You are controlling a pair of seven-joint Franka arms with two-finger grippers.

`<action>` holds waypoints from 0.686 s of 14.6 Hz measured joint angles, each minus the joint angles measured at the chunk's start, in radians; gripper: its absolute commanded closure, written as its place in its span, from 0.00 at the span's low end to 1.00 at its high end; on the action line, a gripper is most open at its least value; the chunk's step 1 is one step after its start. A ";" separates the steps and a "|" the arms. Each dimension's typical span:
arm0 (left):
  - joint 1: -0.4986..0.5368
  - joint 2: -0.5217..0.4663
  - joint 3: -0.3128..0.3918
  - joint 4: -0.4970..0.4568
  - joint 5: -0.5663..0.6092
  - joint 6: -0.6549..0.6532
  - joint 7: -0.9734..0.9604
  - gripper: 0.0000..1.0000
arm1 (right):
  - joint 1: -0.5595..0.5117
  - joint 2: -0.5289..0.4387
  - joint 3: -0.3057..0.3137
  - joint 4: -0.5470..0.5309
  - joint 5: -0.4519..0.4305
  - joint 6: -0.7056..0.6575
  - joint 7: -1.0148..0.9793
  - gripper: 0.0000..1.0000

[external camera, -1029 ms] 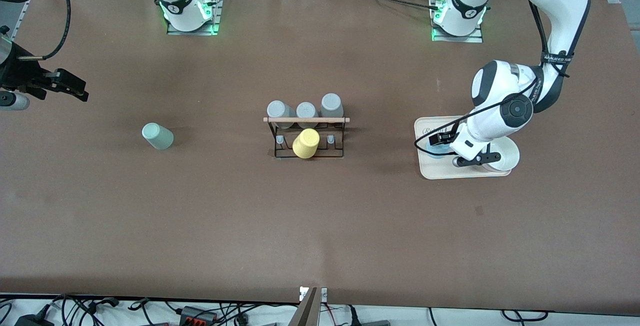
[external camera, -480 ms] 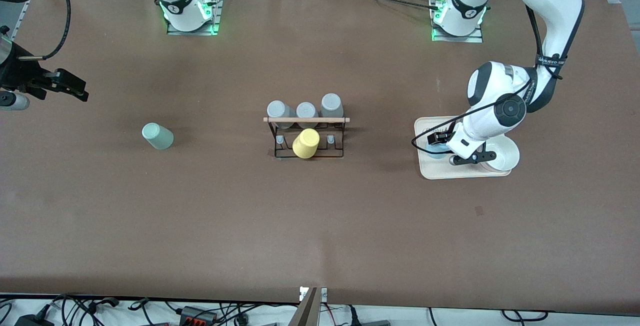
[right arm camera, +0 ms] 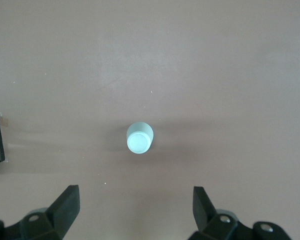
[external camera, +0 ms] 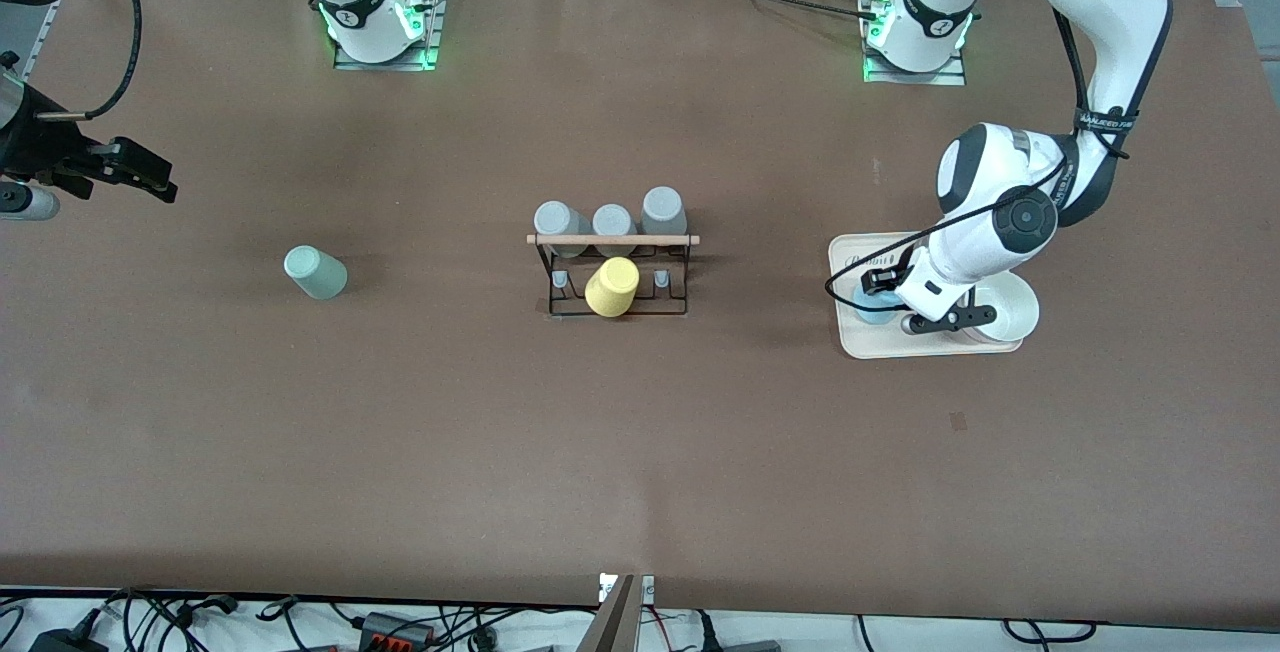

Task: Hang scattered cups on rack with three cups
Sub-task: 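Close the left gripper on the blue cup and lift it, then carry the blue cup with the left gripper to the rack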

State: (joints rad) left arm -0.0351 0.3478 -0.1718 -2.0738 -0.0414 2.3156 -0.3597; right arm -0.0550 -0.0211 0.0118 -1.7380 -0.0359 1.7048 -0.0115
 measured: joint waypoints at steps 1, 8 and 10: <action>0.000 -0.002 0.000 0.040 0.000 -0.050 -0.015 0.62 | 0.000 0.000 0.000 0.000 0.000 0.000 0.000 0.00; -0.032 -0.021 -0.142 0.348 0.000 -0.351 -0.371 0.62 | 0.000 0.000 0.000 0.000 0.000 0.000 0.000 0.00; -0.043 -0.021 -0.209 0.386 -0.001 -0.352 -0.501 0.62 | 0.000 0.000 0.000 0.000 0.000 0.000 0.000 0.00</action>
State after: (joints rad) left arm -0.0781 0.3265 -0.3808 -1.6873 -0.0420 1.9637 -0.8604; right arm -0.0550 -0.0211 0.0118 -1.7380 -0.0359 1.7043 -0.0115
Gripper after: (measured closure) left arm 0.366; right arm 0.000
